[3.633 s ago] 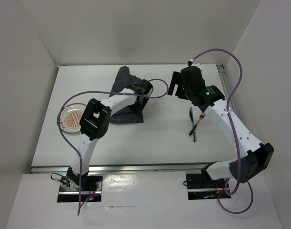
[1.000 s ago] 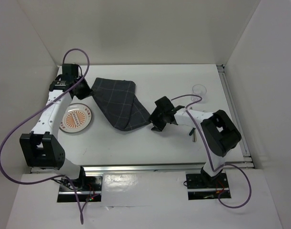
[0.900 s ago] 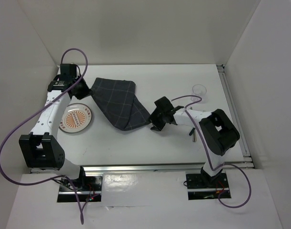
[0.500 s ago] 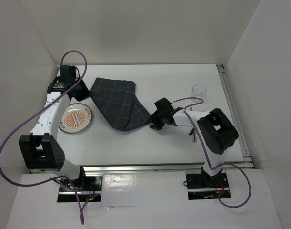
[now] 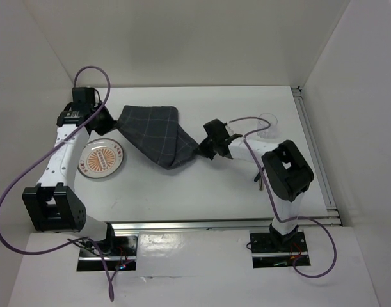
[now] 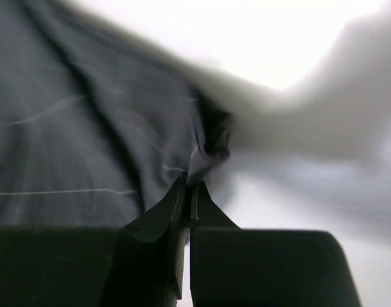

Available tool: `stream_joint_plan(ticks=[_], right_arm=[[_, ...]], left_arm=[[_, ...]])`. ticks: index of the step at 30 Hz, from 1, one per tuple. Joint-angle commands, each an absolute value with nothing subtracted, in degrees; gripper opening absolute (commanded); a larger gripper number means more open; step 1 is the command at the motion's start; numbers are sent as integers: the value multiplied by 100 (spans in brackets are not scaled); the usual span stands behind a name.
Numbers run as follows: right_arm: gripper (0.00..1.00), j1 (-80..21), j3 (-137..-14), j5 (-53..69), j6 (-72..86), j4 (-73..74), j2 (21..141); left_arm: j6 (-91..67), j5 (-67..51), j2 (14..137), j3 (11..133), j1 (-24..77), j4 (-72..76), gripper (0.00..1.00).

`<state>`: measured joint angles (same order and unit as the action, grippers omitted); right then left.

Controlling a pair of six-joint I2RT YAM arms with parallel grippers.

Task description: Set the dinner table for one person

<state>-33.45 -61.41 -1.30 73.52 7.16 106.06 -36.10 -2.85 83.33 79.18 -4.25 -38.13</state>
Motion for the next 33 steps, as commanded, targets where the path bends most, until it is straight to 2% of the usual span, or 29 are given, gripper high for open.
stream_joint_plan(ticks=[1,5,10,14,19,26,33], right_arm=[[0,-3138,-7074,-721,6471,923,10477],[0,-2752,-8197,-721,5470,1309,10345],[0,-2084,-10491,-283,4668,1836,10424],[0,-1863,-11495,17,4272,2135,10363],[0,-1802,-11506,18,3964,2487,9661],[0,-1802,-10697,-114,3779,3005,8167],[0,-1802,-10907,-308,3595,3972,7559]], left_arm=[[-3489,-264,8139,8357,-545,-3823,0],[-3550,-657,8463,9461,-974,-3876,0],[-3656,-1299,9087,11186,-1309,-4104,0],[-4033,-1774,8913,11269,-1564,-3720,0],[-4455,-2293,7983,10135,-1696,-2823,0],[-4343,-2795,6911,9475,-1696,-2996,0],[-4104,-2479,6486,9773,-1477,-3436,0]])
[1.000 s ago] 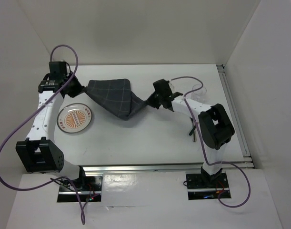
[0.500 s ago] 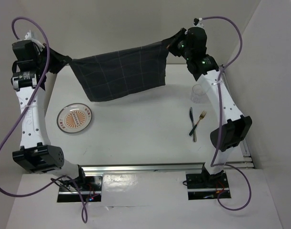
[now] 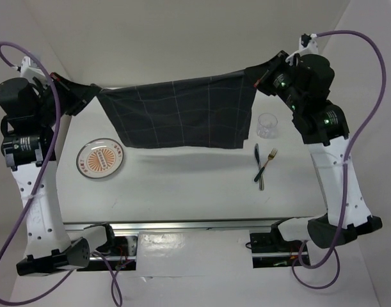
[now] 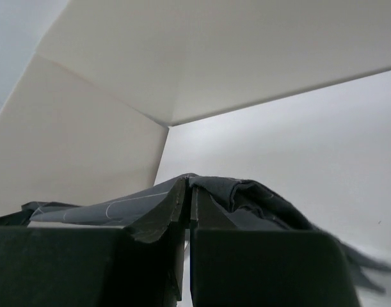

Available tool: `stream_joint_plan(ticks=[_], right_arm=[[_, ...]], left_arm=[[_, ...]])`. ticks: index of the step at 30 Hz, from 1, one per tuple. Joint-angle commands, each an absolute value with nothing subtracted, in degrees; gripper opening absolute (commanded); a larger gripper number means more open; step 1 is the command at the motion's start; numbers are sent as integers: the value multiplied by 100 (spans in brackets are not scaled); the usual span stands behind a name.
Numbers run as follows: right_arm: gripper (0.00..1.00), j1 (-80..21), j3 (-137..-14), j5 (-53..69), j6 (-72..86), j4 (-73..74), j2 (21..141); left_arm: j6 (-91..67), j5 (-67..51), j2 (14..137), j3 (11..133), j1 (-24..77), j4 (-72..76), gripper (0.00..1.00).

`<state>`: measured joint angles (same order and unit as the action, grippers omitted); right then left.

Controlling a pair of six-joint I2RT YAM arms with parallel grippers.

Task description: Set the dinner table for one person

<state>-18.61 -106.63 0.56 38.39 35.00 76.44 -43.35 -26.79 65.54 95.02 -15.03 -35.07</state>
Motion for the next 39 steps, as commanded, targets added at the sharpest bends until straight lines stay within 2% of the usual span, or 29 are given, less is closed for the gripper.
stream_joint_plan(ticks=[1,7,15,20,24,25,29,33,34,36,37,39], right_arm=[[0,-1802,-10959,-308,3595,4042,7559],[0,-1802,-11039,-431,3419,3702,7752],[0,-1486,-11118,-45,3296,2770,8849],[0,-1169,-11653,325,3418,2041,9719],[0,-967,-12400,544,3419,1811,10737],[0,-915,-12802,545,3419,1811,10897],[0,-861,-13166,773,3419,1652,11232],[0,-861,-12510,721,3367,1652,11058],[0,-861,-12168,721,3366,1470,10778],[0,-809,-10903,721,3366,1214,10408],[0,-809,-10054,721,3366,917,10006],[0,-809,-9355,782,3366,844,9713]], left_arm=[[-4104,-2479,6486,9913,-1477,-3437,0],[-4052,-2610,6890,10099,-1424,-3199,0],[-4052,-2971,8040,10704,-1424,-2822,0],[-3999,-3322,9435,11406,-1371,-2558,0],[-3938,-3261,10412,12600,-1187,-2427,0],[-4103,-3330,10537,12725,-1187,-2321,0],[-4491,-3488,10784,12911,-1248,-1715,0],[-4597,-3718,10495,12000,-1248,-1346,0],[-4544,-3796,10346,11197,-1248,-1258,0],[-4544,-3850,9812,10218,-1248,-819,0],[-4544,-3919,9661,9325,-1248,-678,0],[-4439,-4025,9345,8634,-1248,-589,0]])
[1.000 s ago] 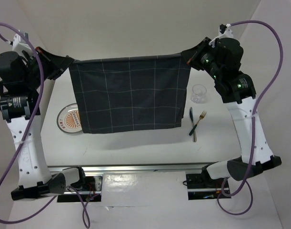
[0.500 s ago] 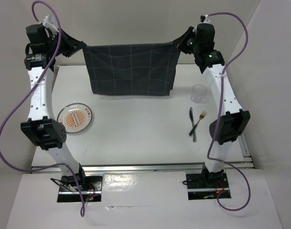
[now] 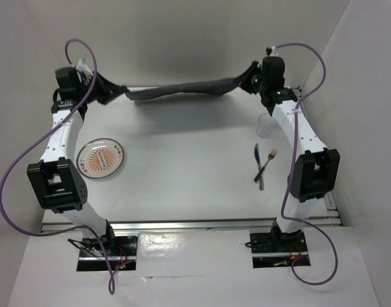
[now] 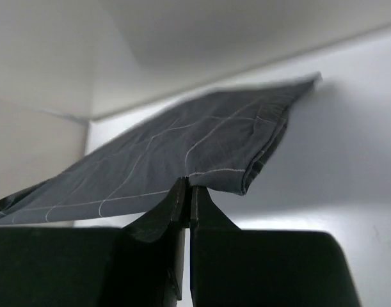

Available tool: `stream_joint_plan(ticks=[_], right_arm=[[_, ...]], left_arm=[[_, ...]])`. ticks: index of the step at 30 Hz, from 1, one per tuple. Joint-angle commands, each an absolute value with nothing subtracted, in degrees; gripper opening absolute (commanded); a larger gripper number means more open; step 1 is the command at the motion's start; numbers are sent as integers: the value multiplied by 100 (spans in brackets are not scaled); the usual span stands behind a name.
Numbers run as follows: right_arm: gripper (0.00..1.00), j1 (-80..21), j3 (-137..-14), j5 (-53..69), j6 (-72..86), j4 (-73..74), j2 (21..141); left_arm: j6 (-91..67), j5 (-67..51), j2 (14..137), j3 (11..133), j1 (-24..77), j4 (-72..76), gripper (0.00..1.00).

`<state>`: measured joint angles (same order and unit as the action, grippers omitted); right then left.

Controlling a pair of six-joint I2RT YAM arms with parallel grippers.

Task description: Set the dinner table for one person

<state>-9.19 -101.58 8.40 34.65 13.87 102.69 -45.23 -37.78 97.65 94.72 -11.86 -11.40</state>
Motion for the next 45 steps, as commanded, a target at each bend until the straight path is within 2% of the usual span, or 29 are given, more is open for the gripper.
stream_joint_plan(ticks=[1,6,7,9,10,11,12,13,14,15,20,22,23,24,25,26,28,29,36,45], right_arm=[[0,-809,-9056,782,3366,844,9486],[0,-809,-6792,1046,3533,791,8738],[2,-809,-6481,1107,3533,704,8597],[13,-809,-5822,1107,3630,703,8175],[41,-809,-5688,1038,3630,799,8061],[58,-887,-5591,941,3630,1026,7842],[72,-949,-5442,888,3630,1141,7753],[92,-949,-5440,731,3630,1438,7613],[99,-1028,-5440,608,3569,1581,7611],[100,-1089,-5440,511,3490,1756,7533],[100,-1151,-5721,-359,3235,2364,7331],[88,-1256,-5975,-360,2910,2286,7443],[79,-1309,-6116,-360,2831,2285,7566],[63,-1379,-6491,-360,2682,2363,8002],[29,-1380,-6721,-308,2681,2469,8303],[15,-1380,-6985,-238,2681,2635,8610],[0,-1380,-7566,-219,2628,3057,9507],[0,-1380,-7654,-220,2628,3119,9927],[0,-1433,-7339,-272,2742,2541,10686],[0,-1538,-6127,-272,3366,2320,10530]], left_arm=[[-4438,-4025,9264,8048,-1248,-589,0],[-4148,-4009,8982,6550,-1187,-720,0],[-4044,-4008,8904,6374,-1187,-947,4],[-3885,-3798,8719,5916,-1187,-1238,30],[-3824,-3710,8640,5802,-1187,-1378,49],[-3823,-3587,8553,5627,-1187,-1676,95],[-3771,-3334,8413,5625,-1187,-1818,100],[-3771,-3244,8350,5625,-1187,-1941,100],[-3710,-3008,8280,5625,-1187,-2160,100],[-3709,-2884,8279,5756,-1187,-2275,100],[-3508,-2313,8279,6703,-889,-2653,100],[-3437,-1891,8446,6977,-467,-2934,99],[-3384,-1750,8629,7092,-309,-3014,92],[-3384,-1653,8727,7171,14,-3015,80],[-3384,-1591,8823,7233,157,-3015,69],[-3480,-1521,8920,7233,297,-3015,34],[-3673,-1459,9219,7172,579,-3015,10],[-3743,-1398,9324,7102,693,-2962,0],[-4148,-1318,9932,6479,870,-2427,0],[-4087,-940,10906,6943,870,-2751,0]])
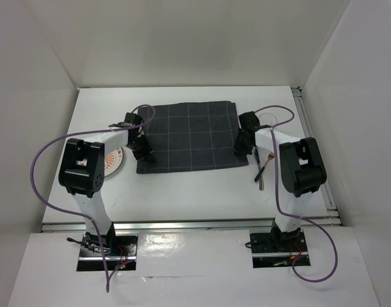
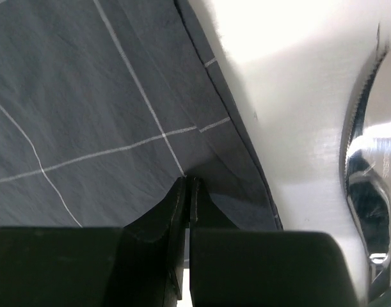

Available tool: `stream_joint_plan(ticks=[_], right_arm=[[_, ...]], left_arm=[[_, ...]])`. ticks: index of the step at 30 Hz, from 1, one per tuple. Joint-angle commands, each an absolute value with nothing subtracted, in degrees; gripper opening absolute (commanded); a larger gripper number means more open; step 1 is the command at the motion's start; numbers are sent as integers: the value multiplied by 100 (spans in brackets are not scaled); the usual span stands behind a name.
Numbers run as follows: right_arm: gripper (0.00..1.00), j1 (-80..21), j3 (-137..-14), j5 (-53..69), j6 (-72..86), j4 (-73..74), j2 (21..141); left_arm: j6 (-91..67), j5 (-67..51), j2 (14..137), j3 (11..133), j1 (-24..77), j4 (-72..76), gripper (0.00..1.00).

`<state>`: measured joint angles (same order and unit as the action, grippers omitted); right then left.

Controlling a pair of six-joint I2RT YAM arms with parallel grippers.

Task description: Set the dinner table for one person

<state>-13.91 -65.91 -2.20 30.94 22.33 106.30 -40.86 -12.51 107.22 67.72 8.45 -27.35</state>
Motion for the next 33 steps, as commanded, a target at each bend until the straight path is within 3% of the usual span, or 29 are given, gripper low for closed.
stream_joint_plan(ticks=[1,8,18,22,27,29,31,32,33], right_arm=[[0,-1608,-6039,-272,3427,2320,10468],[0,-1933,-5476,-448,3700,2320,10179],[0,-1986,-5660,-870,3806,2724,9967],[0,-1986,-5713,-984,3806,2830,9861],[5,-1986,-5721,-984,3736,2830,9695],[10,-1986,-5817,-984,3613,2830,9694],[25,-2047,-6071,-984,3481,2900,9633],[48,-2048,-6169,-984,3420,2900,9528],[56,-2109,-6370,-984,3288,2900,9458]], left_arm=[[-4035,-940,11012,6996,870,-2751,0],[-4034,-862,11435,7374,870,-2953,0],[-4368,-116,10811,7022,870,-3374,0],[-4368,263,10600,7242,870,-3691,22],[-4167,264,10337,7575,870,-3849,23],[-4166,264,10187,7629,870,-3902,23],[-4166,264,10047,7795,870,-4061,23],[-4166,264,9898,7874,818,-4139,23],[-4166,316,9809,7875,756,-4140,23]])
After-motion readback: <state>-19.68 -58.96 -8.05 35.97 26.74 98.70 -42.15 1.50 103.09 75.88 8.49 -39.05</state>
